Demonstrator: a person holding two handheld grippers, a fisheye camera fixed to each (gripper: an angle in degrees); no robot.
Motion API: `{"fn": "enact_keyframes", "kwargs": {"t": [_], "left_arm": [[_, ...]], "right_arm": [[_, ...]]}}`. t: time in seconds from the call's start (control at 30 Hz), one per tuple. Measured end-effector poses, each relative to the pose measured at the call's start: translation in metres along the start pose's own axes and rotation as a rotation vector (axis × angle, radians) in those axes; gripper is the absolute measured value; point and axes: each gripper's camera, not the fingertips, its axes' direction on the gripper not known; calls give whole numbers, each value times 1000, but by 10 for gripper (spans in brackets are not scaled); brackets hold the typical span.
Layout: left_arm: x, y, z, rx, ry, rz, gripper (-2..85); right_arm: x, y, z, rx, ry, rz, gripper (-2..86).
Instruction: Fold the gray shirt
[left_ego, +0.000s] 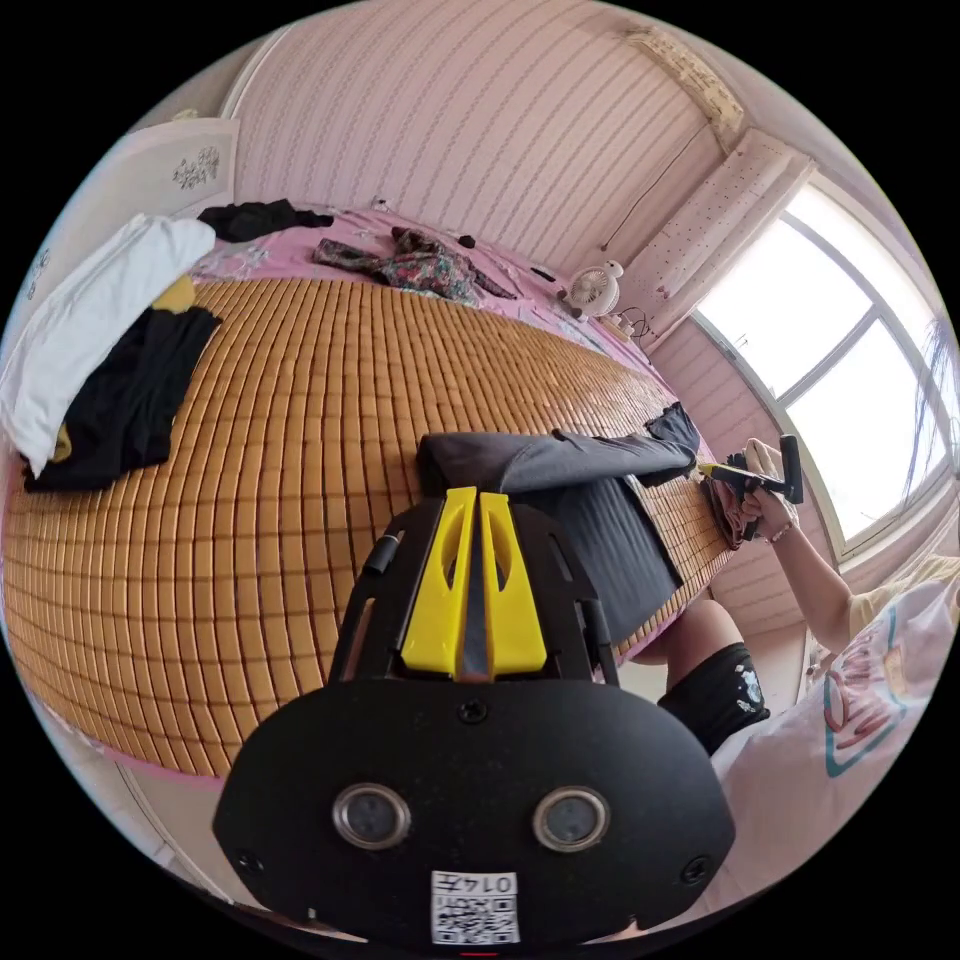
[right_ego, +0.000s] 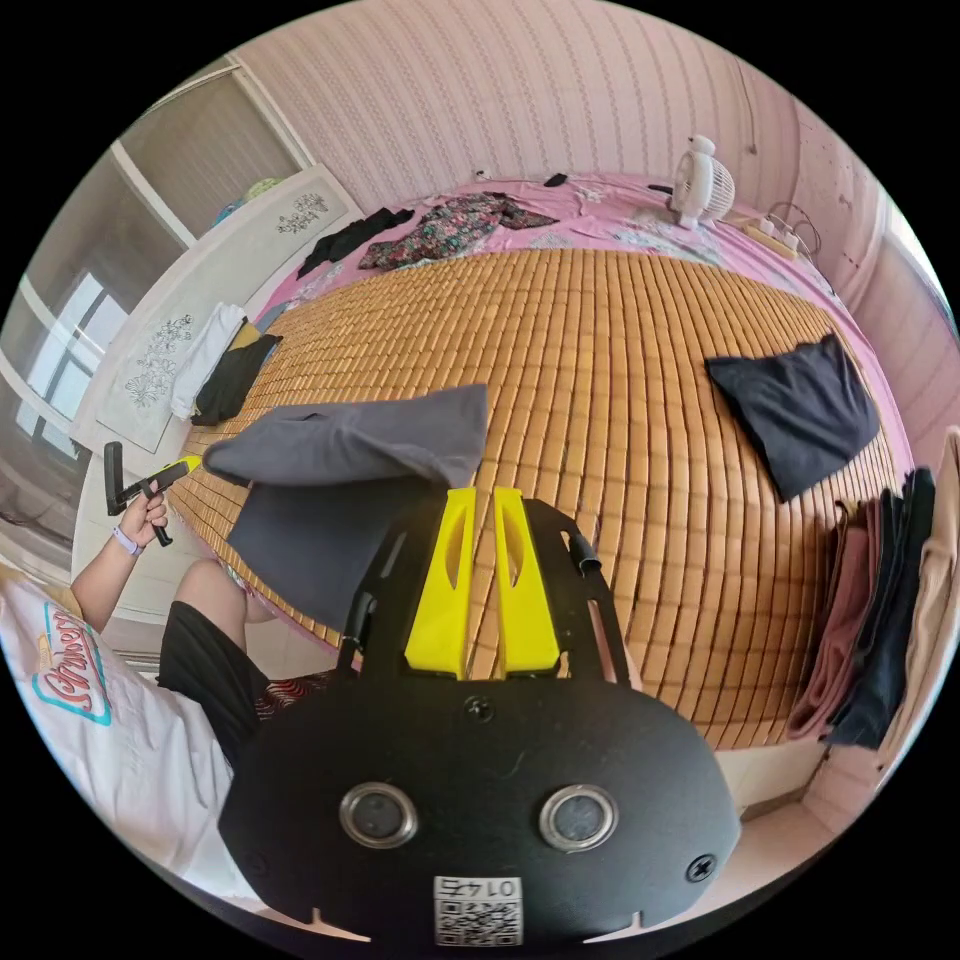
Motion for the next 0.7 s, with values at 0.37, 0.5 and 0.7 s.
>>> {"fn": "enact_keyframes", "kwargs": {"t": [0.37, 0.5, 0.7], "left_arm": [[75, 127, -19, -104, 14, -66, 20], [139, 94, 25, -152, 94, 99, 38], [214, 76, 110, -331, 65, 266, 67]], "right_arm": [[-81, 138, 17, -126, -84, -36, 65], [-135, 126, 50, -180, -112, -200, 75], [-181, 130, 114, -353, 28, -374, 42]]}}
